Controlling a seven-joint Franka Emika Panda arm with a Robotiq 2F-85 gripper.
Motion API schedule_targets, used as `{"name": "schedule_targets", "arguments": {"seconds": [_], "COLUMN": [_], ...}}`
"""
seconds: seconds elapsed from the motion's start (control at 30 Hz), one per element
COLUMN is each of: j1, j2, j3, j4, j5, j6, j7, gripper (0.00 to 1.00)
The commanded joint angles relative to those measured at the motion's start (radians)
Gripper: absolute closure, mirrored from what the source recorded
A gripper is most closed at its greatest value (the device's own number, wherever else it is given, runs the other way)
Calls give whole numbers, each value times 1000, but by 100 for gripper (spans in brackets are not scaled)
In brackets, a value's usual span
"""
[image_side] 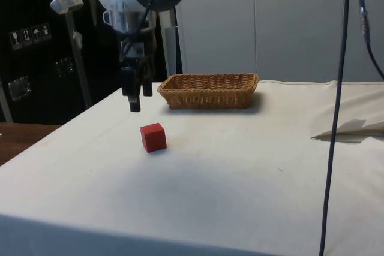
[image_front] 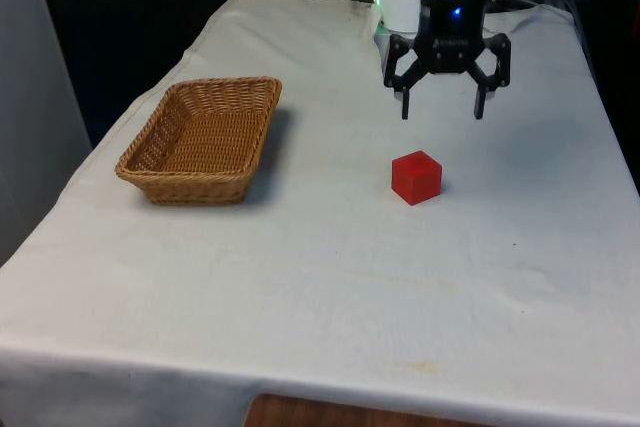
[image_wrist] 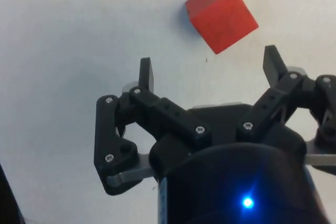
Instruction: Pick up the cube and place it into the basket.
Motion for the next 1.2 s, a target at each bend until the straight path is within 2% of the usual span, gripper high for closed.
{"name": "schedule_targets", "arguments": {"seconds": [0.0, 0.2, 0.23, 0.27, 0.47, 0.5, 0.57, 0.77, 0.8, 0.83, 1.07, 1.1, 1.13, 1.17], "j1": [-5, -7, -2, -7, -8, -4, -9, -10, -4, -10, -16, -9, -17, -18], "j2": [5, 24, 22, 26, 40, 35, 50, 73, 69, 77, 98, 94, 99, 102], "j3": [6, 6, 0, 6, 6, 0, 6, 7, 0, 7, 6, -1, 6, 5], "j4": [-3, -3, 1, -2, 0, 1, 3, 6, 4, 6, 4, 4, 4, 4], "j5": [8, 7, 0, 7, 6, 0, 6, 6, 0, 6, 5, 0, 5, 5], "j6": [17, 28, 15, 29, 34, 19, 39, 60, 51, 63, 80, 70, 81, 82], "j7": [-26, -81, -66, -89, -142, -130, -166, -218, -208, -227, -293, -276, -301, -310], "gripper": [0, 0, 0, 0, 0, 0, 0, 0, 0, 0, 0, 0, 0, 0]}}
